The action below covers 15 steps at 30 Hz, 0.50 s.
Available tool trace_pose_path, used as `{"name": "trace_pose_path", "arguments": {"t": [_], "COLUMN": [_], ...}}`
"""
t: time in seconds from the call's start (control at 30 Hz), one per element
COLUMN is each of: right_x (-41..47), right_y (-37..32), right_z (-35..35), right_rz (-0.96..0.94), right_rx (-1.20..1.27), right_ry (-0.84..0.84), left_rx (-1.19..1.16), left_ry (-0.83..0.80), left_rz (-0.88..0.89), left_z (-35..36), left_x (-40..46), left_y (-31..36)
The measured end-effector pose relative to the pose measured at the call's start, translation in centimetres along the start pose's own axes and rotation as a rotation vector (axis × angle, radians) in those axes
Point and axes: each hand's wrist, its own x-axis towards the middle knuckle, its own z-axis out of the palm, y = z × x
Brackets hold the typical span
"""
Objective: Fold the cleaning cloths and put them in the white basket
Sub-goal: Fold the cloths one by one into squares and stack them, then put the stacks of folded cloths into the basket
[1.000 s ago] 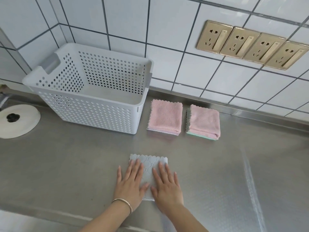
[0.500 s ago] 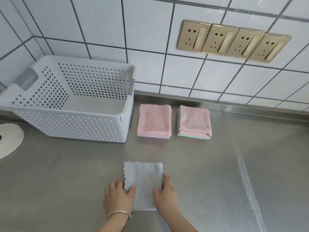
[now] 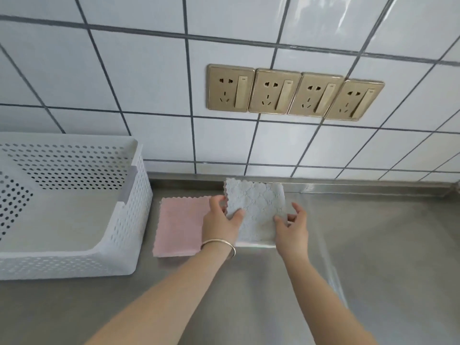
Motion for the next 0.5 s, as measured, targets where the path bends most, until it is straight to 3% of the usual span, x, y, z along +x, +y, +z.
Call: {"name": "trace_pose_path", "arguments": {"t": [0.2, 0.5], "right_x": [4.9, 6.4], "right_y": [2.5, 4.2], "right_z": [1.8, 1.8], "right_rz": [0.109, 0.080], "right_rx": [-0.128, -0.417], "right_ry": [-0.031, -0.076], "left_rx": [0.136, 0.331], "left_ry": [0.035, -0.006], "left_rz": [-0.188, -0.185], "left_z": [5.2, 7.4], "left_x": [4.1, 3.8], "left_y": [-2.5, -3.9]}}
